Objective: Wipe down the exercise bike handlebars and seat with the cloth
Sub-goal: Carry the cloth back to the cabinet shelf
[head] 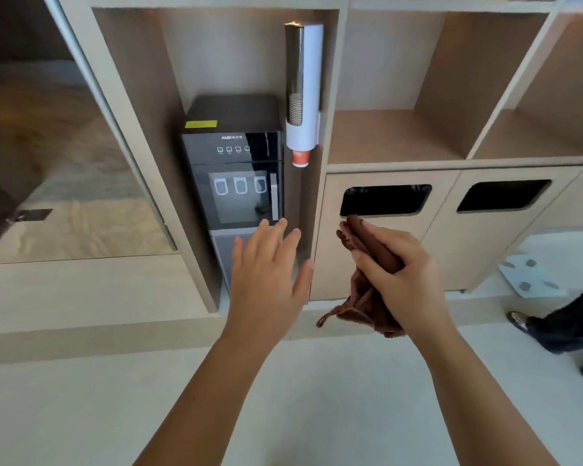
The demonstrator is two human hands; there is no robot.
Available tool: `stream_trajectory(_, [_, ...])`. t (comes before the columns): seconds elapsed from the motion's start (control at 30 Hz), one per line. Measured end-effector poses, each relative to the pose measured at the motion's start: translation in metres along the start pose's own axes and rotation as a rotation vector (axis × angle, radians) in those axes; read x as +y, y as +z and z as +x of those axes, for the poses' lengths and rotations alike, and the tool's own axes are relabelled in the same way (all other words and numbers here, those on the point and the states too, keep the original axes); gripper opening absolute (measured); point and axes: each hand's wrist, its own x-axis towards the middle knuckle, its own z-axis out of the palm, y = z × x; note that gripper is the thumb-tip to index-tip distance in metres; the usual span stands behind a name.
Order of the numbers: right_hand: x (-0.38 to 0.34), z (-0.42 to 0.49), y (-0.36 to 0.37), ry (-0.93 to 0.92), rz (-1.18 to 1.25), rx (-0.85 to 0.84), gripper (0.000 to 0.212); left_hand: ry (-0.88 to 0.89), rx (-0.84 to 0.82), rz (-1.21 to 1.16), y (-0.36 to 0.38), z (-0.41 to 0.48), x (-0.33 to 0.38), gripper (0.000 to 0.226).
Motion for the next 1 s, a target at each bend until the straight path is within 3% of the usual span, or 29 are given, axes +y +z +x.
stream_trajectory(0.23, [-0.023, 0.095, 0.055, -0.062, 0.077, -0.061, 0.036, 0.009, 0.119, 0.015, -0.015, 0.087, -0.044, 0.043])
stream_trajectory(0.73, [-0.058, 0.343, 0.128, -0.346, 0.138, 0.096, 0.039, 0.130, 0.277, 0.136, -0.016, 0.334, -0.133, 0.039])
stream_trajectory(1.0, [-0.080, 0.417, 0.148, -0.375, 0.195, 0.141, 0.037, 0.164, 0.326, 0.149, -0.015, 0.413, -0.158, 0.039])
